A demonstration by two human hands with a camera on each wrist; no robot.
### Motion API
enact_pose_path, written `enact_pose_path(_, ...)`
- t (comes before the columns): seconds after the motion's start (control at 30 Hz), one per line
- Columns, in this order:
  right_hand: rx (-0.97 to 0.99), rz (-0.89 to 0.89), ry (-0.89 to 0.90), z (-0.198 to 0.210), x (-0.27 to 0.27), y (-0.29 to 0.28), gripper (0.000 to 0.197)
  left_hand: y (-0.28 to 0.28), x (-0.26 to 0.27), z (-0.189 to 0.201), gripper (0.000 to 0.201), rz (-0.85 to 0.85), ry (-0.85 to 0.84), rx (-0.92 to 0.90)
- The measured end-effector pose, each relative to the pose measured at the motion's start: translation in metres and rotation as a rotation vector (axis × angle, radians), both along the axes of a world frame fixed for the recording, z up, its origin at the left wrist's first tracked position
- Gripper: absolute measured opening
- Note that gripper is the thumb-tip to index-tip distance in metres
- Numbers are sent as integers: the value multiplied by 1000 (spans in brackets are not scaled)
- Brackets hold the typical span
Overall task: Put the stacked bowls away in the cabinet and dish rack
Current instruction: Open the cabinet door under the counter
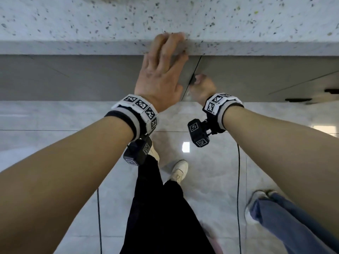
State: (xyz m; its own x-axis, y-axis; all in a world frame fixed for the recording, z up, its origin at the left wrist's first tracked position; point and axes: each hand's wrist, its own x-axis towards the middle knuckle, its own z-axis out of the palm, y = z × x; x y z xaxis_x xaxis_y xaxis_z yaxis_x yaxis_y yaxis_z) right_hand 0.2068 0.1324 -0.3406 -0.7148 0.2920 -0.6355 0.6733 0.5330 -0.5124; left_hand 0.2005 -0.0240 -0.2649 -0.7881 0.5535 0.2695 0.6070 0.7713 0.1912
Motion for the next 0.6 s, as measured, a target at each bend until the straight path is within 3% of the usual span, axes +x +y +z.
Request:
enact_pose_path(0.17,16,-77,36,-6,24,-8,45,2,14,15,51,10,-94,30)
enact_pose_path(0.3,32,-80,36,-9,67,-2,27,8,37,26,63,8,-186,129)
enact_pose_path(0.43,50,-102,30,-1,122,3,31,36,78,9,74,-132,-567,-129)
enact_pose_path(0.53,-40,-189,-12,5,164,12,28,54,113,2,57,-172,-673,-191)
enact_pose_path(0.6,-149,-357,-5,9,189,23,21,61,135,7,44,-183,-706,-173)
